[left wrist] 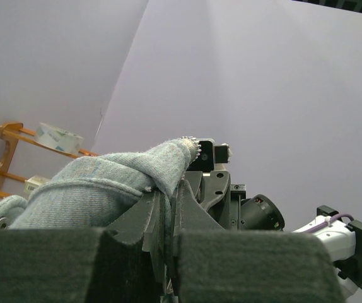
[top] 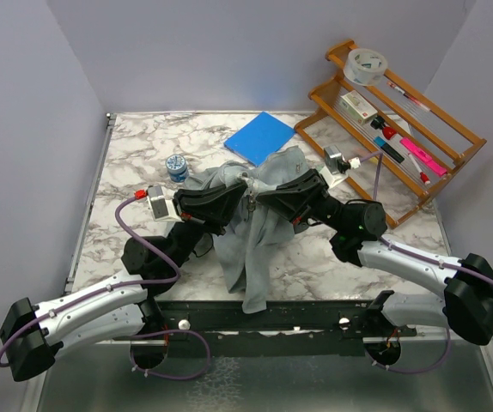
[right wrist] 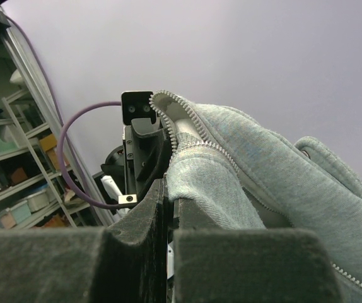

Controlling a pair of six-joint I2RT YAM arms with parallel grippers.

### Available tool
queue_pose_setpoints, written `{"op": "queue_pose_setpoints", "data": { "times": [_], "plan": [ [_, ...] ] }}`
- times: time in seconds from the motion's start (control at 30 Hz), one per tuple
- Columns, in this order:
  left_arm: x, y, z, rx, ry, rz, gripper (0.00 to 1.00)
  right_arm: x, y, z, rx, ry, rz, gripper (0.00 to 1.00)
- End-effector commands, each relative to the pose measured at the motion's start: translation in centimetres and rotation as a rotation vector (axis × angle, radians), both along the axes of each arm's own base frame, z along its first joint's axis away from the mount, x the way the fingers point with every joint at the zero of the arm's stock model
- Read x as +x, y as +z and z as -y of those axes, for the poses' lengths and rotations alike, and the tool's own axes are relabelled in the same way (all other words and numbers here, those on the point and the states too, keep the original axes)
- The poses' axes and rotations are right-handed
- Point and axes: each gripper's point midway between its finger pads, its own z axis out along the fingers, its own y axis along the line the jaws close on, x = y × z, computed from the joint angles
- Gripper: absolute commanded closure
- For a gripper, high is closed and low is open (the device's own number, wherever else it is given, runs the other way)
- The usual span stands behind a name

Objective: Zip up the jacket
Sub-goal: Insert the zipper into the jacket.

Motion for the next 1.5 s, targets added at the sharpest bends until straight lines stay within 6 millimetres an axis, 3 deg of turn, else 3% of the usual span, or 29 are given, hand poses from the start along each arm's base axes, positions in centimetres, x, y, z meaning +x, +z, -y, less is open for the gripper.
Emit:
{"op": "queue_pose_setpoints", "data": {
  "times": [0.0, 0.93, 1.23, 1.47],
  "plan": [
    [-1.9, 3.2, -1.1, -0.088, -0.046, 0.088, 1.0, -0.1, 1.5, 0.5, 0.055, -0.018, 0.021, 1.0],
    [-1.3, 1.0, 0.5, -0.033, -0.064, 0.062, 1.0, 0.4, 2.3, 1.4, 0.103, -0.054, -0.026, 1.0],
    [-0.3, -1.1, 1.5, 0.027, -0.045, 0.033, 1.0, 0.3, 2.6, 1.6, 0.102, -0.053, -0.04, 1.0],
    [-0.5, -1.7, 2.3, 0.055, -0.077, 0.025, 1.0, 1.5, 2.2, 1.5, 0.08, -0.1, -0.095, 1.0]
  ]
}}
